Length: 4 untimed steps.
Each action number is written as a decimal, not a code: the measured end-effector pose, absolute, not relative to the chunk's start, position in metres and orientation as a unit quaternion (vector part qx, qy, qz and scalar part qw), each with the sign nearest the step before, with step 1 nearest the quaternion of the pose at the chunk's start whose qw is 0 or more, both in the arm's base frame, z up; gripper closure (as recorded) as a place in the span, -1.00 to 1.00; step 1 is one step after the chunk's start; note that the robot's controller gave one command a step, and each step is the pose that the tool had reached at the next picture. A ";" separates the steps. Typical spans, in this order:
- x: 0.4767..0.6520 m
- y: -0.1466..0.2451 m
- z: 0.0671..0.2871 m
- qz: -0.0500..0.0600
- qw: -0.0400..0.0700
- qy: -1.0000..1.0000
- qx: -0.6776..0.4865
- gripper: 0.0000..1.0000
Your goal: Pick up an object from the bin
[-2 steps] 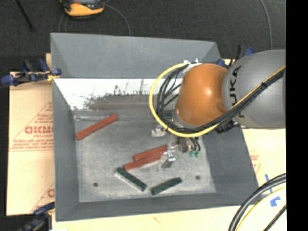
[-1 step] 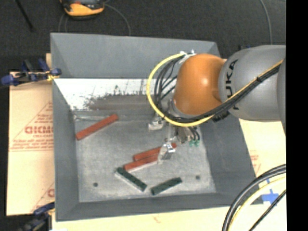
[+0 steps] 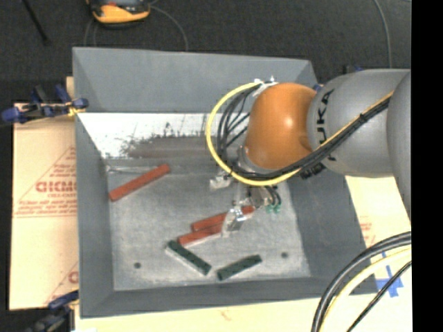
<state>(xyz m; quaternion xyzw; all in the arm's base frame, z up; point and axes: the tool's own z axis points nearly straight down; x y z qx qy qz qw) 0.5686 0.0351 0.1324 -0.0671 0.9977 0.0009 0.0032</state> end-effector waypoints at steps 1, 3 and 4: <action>0.569 0.033 0.081 -0.001 0.003 0.991 -0.137 -1.00; 0.568 0.032 0.084 0.000 -0.001 0.990 -0.139 1.00; 0.567 0.032 0.087 0.000 -0.001 0.990 -0.139 1.00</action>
Offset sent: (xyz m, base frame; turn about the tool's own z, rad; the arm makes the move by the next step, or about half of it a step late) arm 0.0015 -0.0087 -0.0624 0.0342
